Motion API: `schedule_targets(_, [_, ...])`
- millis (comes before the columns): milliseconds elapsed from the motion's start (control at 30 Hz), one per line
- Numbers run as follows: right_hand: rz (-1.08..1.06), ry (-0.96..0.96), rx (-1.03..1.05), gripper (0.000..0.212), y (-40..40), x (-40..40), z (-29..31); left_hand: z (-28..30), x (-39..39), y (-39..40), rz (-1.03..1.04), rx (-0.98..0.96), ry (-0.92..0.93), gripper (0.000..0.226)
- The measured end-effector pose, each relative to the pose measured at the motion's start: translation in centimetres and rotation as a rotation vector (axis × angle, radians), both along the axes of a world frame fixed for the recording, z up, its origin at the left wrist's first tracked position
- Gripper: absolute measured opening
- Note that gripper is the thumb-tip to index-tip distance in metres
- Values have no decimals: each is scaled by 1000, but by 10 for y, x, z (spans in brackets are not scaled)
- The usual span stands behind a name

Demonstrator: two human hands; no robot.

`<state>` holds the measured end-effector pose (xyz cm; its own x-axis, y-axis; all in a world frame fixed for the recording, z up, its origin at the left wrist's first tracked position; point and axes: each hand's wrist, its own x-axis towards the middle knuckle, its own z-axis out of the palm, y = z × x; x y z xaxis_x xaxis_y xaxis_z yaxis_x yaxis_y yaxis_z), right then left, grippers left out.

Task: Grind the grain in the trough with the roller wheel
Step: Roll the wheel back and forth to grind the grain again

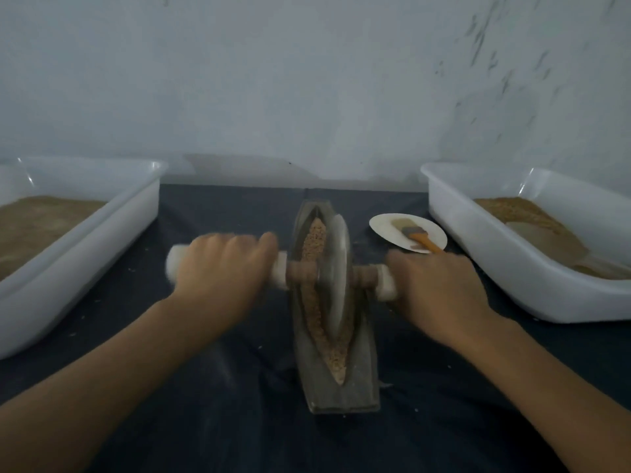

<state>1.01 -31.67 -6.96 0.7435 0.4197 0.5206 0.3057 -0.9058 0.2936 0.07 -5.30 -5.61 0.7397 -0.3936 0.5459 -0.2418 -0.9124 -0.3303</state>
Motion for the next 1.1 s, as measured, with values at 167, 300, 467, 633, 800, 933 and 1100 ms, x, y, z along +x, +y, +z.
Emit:
schedule_targets(167, [-4, 88, -19, 58, -6, -22, -6, -6, -23, 9, -70, -21, -44, 54])
schedule_targets(300, [-99, 26, -84, 42, 3, 25, -3, -13, 35, 4, 83, -36, 44, 43])
schedule_targets(467, [-148, -13, -58, 21, 22, 94, 8, -8, 102, 5, 155, -160, 186, 24])
schedule_targets(633, [-137, 58, -21, 22, 26, 78, 13, -5, 87, 2, 175, -175, 212, 22])
schedule_targets(800, [2, 22, -60, 43, 10, 0, 12, -13, 6, 9, 78, -93, 148, 44])
schedule_targets(933, [45, 68, -20, 57, 4, -21, 13, -2, -25, 10, -6, -60, 196, 62])
schedule_targets(1100, [-67, 56, -114, 31, 16, 39, 10, -14, 29, 5, 184, -149, 201, 29])
